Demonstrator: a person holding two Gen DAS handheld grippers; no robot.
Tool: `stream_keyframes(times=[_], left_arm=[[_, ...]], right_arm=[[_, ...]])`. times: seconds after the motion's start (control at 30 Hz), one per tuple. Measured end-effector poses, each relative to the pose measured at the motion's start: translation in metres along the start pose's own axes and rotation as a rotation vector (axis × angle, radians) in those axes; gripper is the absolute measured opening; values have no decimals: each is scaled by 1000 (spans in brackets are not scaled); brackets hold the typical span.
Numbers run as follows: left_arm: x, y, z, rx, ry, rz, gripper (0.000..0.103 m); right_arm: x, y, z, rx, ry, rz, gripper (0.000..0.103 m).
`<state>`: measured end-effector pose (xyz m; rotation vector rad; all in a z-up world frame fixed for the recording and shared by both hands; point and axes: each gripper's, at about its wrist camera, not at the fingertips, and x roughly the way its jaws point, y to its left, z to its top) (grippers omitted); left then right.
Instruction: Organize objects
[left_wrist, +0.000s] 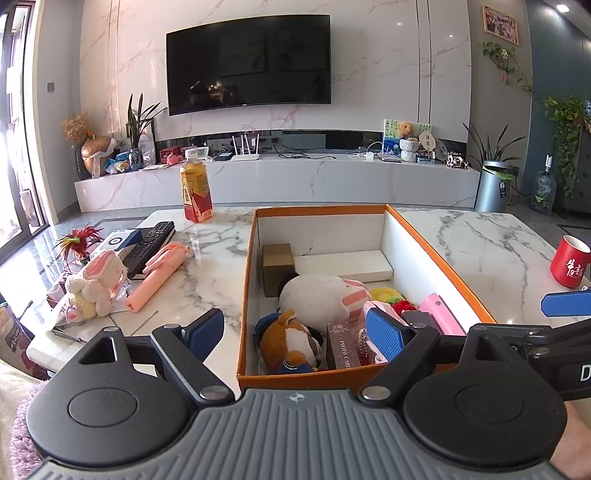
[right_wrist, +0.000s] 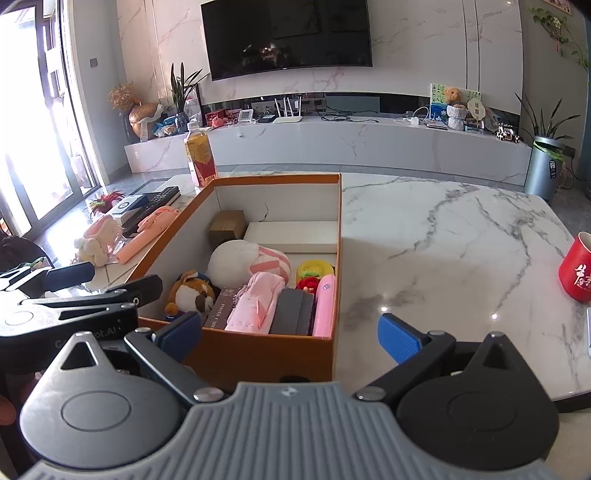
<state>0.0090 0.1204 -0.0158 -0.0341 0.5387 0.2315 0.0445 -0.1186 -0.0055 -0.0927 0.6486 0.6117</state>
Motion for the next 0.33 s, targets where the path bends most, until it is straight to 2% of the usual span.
stream_keyframes(times=[0.33], left_arm=[[0, 0, 1, -2, 1, -1, 100]], right_arm=[[0, 1, 0, 0, 0, -1, 101]])
